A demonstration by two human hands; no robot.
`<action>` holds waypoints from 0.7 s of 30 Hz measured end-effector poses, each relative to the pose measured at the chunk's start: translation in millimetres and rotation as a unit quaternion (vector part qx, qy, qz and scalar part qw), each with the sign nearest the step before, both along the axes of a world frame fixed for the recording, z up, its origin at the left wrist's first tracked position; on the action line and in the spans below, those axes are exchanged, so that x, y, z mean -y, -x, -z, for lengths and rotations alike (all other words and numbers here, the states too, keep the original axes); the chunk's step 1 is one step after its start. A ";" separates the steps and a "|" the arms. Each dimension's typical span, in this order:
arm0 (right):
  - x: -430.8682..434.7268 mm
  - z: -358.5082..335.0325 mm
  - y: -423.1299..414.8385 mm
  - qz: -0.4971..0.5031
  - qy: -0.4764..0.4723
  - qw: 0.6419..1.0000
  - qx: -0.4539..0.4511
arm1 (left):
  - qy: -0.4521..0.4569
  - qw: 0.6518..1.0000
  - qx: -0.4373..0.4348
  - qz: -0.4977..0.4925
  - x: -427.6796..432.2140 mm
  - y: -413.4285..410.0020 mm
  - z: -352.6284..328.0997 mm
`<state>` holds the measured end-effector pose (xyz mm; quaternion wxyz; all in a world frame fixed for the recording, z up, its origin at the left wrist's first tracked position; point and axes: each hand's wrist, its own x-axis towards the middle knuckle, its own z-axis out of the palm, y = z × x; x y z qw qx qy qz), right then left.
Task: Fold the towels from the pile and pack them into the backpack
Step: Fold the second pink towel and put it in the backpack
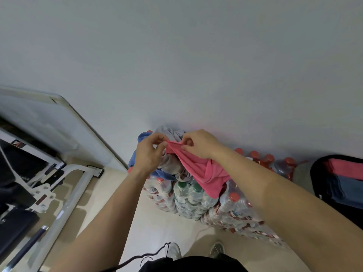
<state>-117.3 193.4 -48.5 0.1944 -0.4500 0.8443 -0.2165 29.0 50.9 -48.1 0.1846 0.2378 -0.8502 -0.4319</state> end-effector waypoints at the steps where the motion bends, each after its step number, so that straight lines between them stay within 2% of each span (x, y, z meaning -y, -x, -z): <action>1: 0.7 -4.7 4.4 -0.006 0.000 1.000 -0.008 | 0.009 1.000 -0.002 -0.007 3.1 1.0 -3.4; 8: -2.7 -54.0 34.6 -0.017 0.037 0.999 -0.005 | 0.041 0.999 -0.026 -0.011 18.6 18.1 -25.5; 14: -16.2 -88.7 50.3 -0.028 0.037 0.995 -0.088 | 0.072 0.997 -0.042 0.005 13.2 41.9 -38.6; 21: -43.5 -82.6 40.8 0.050 0.035 0.998 -0.028 | 0.094 0.991 -0.096 0.004 3.6 74.9 -69.8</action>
